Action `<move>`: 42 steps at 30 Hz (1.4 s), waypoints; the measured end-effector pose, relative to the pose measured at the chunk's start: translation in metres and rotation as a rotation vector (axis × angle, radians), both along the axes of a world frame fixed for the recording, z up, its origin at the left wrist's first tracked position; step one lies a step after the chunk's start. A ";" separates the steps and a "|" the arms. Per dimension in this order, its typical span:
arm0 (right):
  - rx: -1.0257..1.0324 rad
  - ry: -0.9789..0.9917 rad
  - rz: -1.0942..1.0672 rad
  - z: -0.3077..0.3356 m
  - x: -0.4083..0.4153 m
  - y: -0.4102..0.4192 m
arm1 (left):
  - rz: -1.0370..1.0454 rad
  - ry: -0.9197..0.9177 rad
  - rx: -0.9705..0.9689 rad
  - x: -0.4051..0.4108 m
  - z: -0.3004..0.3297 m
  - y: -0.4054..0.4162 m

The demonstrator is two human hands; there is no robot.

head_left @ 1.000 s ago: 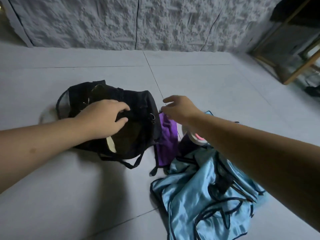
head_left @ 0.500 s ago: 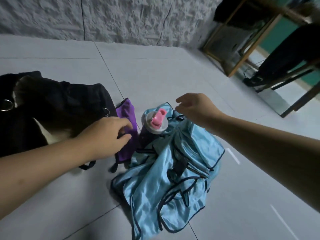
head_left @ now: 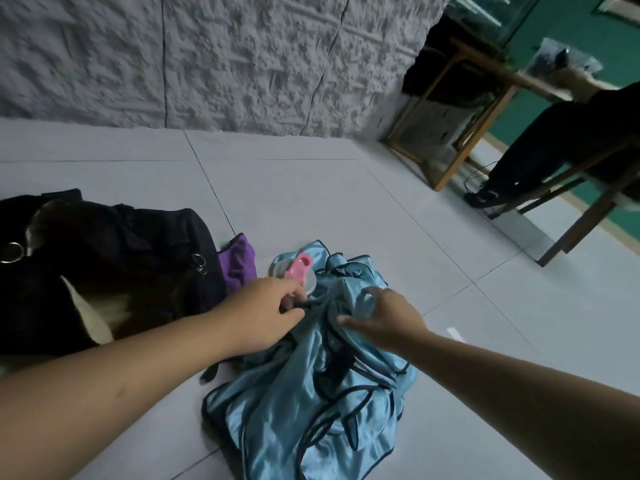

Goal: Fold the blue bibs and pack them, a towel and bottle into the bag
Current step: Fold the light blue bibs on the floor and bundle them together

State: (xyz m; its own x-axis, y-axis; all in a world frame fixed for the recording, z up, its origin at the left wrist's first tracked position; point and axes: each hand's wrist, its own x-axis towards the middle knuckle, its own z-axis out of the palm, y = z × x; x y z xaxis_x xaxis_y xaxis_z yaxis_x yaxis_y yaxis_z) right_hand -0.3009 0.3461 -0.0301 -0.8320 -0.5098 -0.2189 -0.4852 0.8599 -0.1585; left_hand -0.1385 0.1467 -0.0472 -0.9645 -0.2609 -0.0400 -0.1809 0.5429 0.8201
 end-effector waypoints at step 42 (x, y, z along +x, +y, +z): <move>-0.572 -0.598 -0.064 0.083 0.053 -0.110 | 0.111 0.050 0.383 0.082 0.160 -0.151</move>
State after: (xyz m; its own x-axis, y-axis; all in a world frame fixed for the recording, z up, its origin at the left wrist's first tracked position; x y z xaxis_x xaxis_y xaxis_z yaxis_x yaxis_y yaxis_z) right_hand -0.2477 0.2359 0.0527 -0.6886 -0.6323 -0.3551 -0.1328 0.5914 -0.7954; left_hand -0.0564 -0.0042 0.1132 -0.9344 -0.3394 -0.1082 -0.1759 0.1755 0.9686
